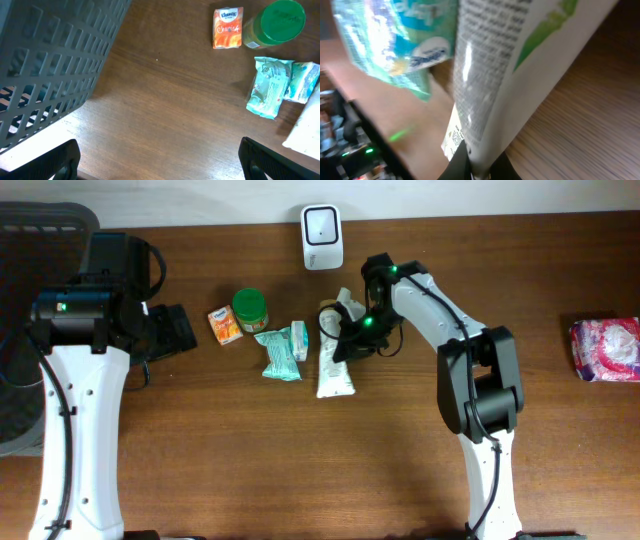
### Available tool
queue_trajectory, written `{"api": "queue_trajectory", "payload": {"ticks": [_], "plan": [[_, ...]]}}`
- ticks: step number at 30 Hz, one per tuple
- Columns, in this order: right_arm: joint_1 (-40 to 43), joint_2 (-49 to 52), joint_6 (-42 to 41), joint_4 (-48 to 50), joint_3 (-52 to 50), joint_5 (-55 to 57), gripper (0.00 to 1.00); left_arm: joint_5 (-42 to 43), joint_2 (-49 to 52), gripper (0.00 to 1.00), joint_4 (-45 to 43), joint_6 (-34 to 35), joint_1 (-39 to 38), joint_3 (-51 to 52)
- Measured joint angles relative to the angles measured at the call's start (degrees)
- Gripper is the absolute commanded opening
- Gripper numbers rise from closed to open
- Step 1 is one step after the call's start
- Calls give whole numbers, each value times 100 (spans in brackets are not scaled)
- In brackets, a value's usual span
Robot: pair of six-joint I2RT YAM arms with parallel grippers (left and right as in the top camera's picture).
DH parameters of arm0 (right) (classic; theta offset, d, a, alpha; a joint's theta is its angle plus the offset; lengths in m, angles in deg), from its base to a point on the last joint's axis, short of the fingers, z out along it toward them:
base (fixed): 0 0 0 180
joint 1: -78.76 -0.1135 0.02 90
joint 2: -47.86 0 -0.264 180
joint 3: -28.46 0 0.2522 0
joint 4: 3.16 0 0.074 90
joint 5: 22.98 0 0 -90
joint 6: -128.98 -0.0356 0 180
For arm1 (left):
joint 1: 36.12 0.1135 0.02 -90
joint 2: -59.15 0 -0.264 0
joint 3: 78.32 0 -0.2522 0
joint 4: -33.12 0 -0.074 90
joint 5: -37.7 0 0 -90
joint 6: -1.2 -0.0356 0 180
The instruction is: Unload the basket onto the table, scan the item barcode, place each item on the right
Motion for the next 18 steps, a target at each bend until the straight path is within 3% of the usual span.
{"api": "queue_trajectory", "payload": {"ticks": [6,7,9,10,11,16,18], "plan": [[-37,-214,-1530,-1423,505,3770,4,0,0,99,2,0,0,0],[-46,-214,-1617,-1438,505,3989,14,2,0,99,4,0,0,0],[-162,-214,-1810,-1351,503,4450,65,2,0,99,4,0,0,0],[-258,-214,-1853,-1303,503,4553,86,2,0,99,4,0,0,0],[-280,-214,-1829,-1285,503,4568,100,2,0,99,7,0,0,0],[-216,-212,-1853,-1351,741,4625,99,2,0,99,4,0,0,0],[374,-212,-1572,-1462,1110,4159,99,2,0,99,4,0,0,0]]}}
